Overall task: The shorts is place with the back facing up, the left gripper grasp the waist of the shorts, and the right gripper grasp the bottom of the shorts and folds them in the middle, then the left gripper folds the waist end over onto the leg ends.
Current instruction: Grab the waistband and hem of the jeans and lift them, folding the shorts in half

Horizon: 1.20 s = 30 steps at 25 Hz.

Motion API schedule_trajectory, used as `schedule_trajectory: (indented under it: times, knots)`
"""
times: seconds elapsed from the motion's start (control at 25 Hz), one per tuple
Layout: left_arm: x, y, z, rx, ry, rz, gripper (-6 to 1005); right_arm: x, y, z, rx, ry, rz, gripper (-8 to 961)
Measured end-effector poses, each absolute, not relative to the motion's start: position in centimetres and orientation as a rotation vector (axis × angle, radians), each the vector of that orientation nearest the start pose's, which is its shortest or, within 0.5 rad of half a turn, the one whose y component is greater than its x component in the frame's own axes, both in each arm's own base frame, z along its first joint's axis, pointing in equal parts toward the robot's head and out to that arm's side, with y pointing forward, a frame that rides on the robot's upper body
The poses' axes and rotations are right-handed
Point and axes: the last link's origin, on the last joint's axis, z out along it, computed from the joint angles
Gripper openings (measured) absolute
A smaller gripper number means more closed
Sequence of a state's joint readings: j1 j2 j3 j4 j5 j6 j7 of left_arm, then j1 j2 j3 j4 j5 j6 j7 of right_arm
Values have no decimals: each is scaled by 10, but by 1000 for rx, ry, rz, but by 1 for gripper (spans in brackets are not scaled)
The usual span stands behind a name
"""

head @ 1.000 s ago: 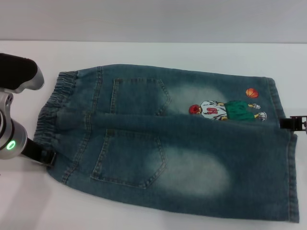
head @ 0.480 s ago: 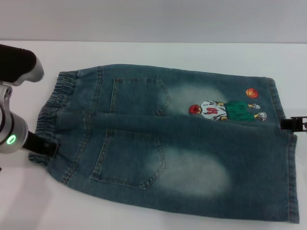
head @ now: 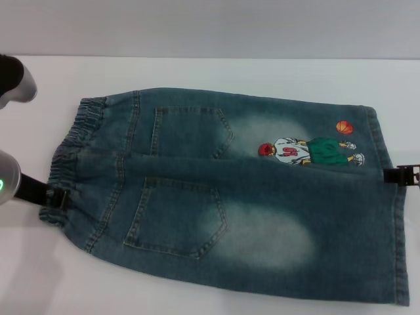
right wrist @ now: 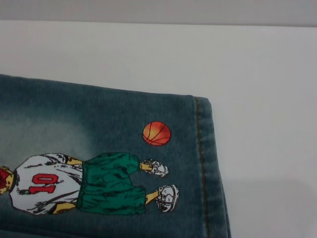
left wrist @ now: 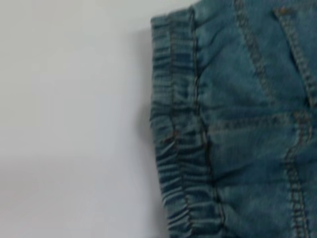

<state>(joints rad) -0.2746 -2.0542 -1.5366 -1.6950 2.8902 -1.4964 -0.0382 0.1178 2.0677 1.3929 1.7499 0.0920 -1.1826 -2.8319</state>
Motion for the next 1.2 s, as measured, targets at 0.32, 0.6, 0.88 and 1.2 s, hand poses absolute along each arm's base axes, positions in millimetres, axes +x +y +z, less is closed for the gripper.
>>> schedule_trajectory:
  times: [0.32,0.6,0.88,1.2]
  knots:
    - [-239,307,27,-1935,-1340,489,362,235,306,24,-1736,1299,-170,659]
    - [-240,307,26,-1936,-1341,492,596,234,306,24,-1736,1298,-168,658]
    - [-243,309,20,-1945,-1347,512,855,234,306,24,-1736,1298,-167,658]
    - [-244,310,19,-1946,-1347,512,848,234,306,24,-1737,1296,-167,659]
